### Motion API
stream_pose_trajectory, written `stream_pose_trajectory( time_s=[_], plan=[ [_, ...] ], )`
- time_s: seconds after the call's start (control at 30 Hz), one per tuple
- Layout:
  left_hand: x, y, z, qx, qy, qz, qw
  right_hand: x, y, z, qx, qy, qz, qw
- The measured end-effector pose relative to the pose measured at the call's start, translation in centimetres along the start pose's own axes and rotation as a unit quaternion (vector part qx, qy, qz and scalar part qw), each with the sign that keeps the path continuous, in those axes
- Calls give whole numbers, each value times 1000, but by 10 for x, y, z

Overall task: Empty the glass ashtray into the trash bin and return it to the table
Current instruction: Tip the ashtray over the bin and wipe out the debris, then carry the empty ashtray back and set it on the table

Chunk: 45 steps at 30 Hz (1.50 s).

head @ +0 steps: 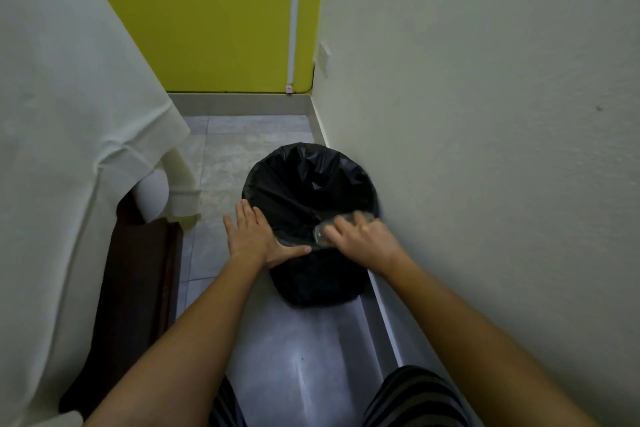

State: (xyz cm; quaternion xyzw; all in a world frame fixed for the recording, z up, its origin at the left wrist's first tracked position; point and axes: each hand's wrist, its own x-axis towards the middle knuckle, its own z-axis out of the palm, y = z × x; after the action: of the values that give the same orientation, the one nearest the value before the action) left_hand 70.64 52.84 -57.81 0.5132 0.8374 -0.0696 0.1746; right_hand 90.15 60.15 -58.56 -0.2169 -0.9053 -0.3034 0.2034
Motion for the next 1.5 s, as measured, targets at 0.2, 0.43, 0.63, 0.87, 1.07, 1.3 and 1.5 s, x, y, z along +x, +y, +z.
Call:
stream_pose_trajectory(
  time_s=[0.2,0.43,0.63,0.87,1.07,1.3,1.5],
  plan=[
    [1,-4,-1,23,-2,0,1000,16,6,-3,-14,-24,-9,1000],
    [3,1,0,26,6,-4,1000,-4,0,10,-2,-57,-31,998],
    [4,2,-1,12,-5,-8,1000,37,13,-8,22,-76,47,996],
    [3,-3,-13,-44,0,63,997,57,34,-26,355,-199,508,759],
    [8,21,-34,-164,30,214,962,58,41,-36,610,-143,601,496],
    [12,29,-24,-259,101,218,935,55,47,-37,661,-205,519,502],
    [0,18,-51,-272,82,195,939,69,68,-68,631,-345,335,609]
  ],
)
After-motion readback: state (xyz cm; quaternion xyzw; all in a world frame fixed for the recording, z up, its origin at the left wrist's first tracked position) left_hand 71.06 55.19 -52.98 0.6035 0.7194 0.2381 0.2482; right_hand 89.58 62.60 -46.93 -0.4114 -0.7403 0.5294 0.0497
